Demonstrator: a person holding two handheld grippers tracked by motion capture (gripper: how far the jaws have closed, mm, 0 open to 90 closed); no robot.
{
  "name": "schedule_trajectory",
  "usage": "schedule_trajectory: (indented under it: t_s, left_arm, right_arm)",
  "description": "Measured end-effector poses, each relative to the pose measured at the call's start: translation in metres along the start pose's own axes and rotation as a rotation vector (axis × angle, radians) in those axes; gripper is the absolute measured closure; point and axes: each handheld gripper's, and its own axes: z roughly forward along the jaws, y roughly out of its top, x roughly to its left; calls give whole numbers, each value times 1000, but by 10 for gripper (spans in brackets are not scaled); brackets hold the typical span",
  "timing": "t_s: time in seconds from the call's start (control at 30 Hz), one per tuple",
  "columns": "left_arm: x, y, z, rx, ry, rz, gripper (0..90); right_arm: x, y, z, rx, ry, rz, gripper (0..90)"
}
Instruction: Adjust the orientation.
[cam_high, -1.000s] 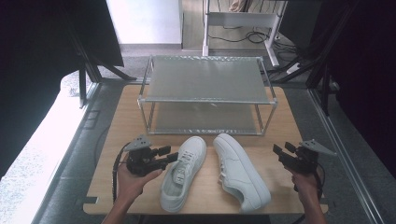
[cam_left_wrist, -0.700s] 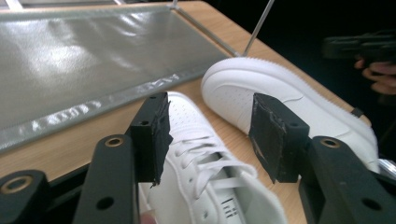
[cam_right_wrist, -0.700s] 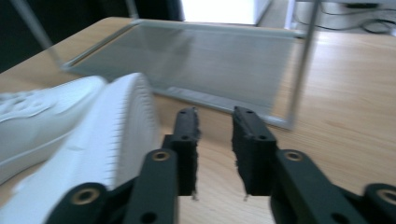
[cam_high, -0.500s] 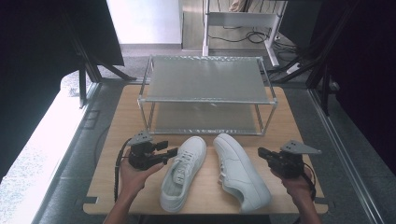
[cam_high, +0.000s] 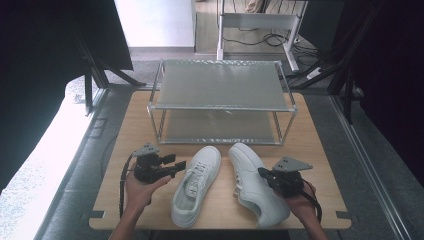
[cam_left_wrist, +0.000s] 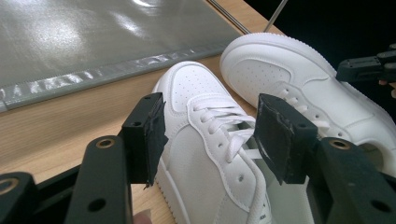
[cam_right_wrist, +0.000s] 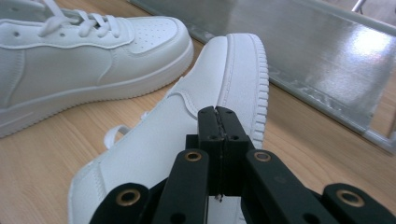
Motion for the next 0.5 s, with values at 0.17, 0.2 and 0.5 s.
schedule_trajectory:
  t_s: [0.17,0.2,0.5]
  left_arm:
    - [2,-2,1,9,2,-7,434]
    - [2,-2,1,9,2,-7,434]
    - [3,-4,-1,11,0,-9,434]
  right_arm:
    - [10,2,4,21,4,-54,900]
    - [10,2,4,21,4,-54,900]
    - [-4,-1,-1,9,-39,3,900]
